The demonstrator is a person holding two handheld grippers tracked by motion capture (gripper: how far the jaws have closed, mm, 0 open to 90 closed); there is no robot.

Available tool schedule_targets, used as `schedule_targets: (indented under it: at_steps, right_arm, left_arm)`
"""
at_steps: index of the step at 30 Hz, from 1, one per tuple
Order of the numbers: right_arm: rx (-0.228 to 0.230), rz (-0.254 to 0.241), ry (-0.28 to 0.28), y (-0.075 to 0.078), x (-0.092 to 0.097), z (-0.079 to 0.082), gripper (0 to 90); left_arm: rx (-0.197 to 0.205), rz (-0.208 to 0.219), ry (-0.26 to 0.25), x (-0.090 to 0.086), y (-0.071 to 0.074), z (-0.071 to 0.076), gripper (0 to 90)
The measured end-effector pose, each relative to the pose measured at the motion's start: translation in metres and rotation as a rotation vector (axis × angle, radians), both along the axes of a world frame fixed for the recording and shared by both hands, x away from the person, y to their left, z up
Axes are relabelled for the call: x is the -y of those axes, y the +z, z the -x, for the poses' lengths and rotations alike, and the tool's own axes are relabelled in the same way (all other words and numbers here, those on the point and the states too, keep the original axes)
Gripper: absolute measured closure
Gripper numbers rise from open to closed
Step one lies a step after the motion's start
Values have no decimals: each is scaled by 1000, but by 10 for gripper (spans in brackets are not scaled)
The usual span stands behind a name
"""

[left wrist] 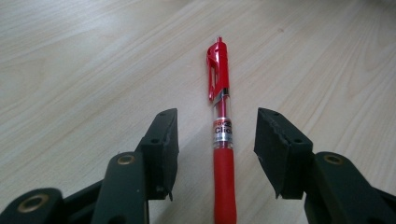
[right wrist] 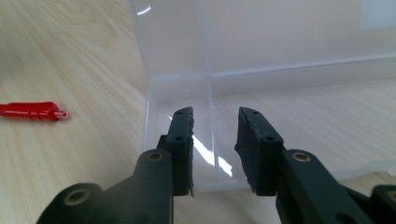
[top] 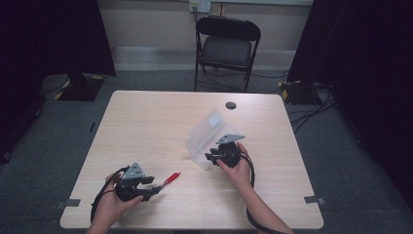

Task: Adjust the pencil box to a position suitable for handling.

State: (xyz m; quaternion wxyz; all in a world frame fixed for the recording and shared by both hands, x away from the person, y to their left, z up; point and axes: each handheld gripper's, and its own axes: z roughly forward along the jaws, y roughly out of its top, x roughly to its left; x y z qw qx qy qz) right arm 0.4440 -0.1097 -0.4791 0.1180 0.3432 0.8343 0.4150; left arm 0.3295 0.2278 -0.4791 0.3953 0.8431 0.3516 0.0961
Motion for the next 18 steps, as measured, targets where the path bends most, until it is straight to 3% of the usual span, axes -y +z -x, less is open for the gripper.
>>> schedule_targets:
  at_steps: [4, 6, 7, 11, 18]
  right_arm:
    - [-21, 36, -34, -3, -10, -4, 715]
    - [-38, 53, -42, -7, -13, -6, 767]
    - [-54, 52, -38, -12, -15, -7, 835]
    - [-54, 30, -30, -14, -20, -7, 867]
    - [-45, 32, 0, -14, -47, -9, 871]
  left_arm:
    - [14, -8, 15, -5, 1, -1, 458]
    - [19, -10, 20, -6, 1, 0, 439]
    - [18, -11, 24, -7, 2, 0, 443]
    - [15, 3, 29, -7, 2, 0, 451]
    - [8, -14, 17, -6, 2, 1, 462]
